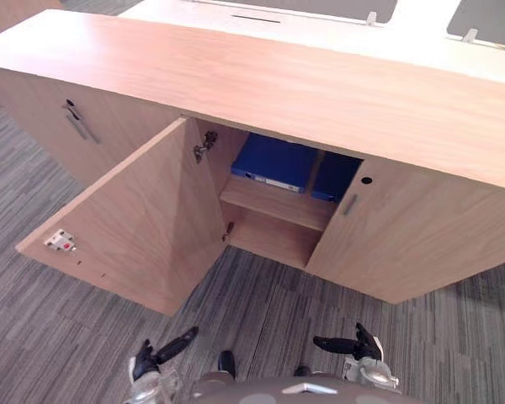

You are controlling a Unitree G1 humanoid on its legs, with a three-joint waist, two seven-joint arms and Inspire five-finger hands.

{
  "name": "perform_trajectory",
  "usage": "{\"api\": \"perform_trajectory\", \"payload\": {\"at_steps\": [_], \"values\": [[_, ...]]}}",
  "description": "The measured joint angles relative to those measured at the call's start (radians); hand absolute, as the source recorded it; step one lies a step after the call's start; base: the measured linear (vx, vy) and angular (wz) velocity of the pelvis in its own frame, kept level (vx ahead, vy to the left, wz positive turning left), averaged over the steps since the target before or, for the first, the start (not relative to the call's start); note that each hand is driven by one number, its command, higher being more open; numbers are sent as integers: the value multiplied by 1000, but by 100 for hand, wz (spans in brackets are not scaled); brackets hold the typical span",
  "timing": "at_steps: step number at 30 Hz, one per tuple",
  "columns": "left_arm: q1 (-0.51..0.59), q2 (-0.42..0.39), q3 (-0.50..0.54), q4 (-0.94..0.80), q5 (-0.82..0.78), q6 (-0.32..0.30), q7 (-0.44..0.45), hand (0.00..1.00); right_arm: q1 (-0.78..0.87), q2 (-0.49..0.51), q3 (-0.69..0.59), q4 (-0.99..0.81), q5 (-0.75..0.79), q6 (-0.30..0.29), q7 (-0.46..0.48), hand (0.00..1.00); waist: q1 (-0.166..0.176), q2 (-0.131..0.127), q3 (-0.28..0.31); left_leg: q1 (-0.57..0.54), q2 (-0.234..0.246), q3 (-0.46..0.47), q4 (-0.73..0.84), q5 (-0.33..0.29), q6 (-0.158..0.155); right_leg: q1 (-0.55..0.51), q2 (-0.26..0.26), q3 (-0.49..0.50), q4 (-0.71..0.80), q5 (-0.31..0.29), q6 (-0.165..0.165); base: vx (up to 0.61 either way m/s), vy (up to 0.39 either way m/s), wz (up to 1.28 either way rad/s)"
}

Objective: Walk over to the cabinet, pick up the folder, carry it to the office cabinet, place the folder inside the office cabinet, then close the office cabinet door

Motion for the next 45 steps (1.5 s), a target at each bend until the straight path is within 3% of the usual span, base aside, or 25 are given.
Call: {"api": "perform_trajectory", "payload": {"at_steps": [10, 33, 45], "values": [[-21, 110, 48, -291, -66, -56, 70, 100, -4, -43, 13, -2, 0, -5, -2, 100, 21, 3, -5, -8, -5, -29, -5, 0, 0, 14, 1, -19, -12, -3, -3, 2, -3, 8], [-52, 191, 33, -477, -58, -76, 83, 100, 20, -61, 42, 1, -1, -3, 22, 100, 38, -8, -12, -15, 0, -6, -6, -9, 1, -9, 9, 23, -8, -1, -9, -2, 3, -3], [88, 177, -48, -613, -78, -89, 19, 100, 28, -61, 42, 20, -3, 1, 33, 100, 52, -22, -23, -14, -1, -4, -6, -8, 3, -13, 8, 39, -2, -2, -11, 0, 0, 0]]}}
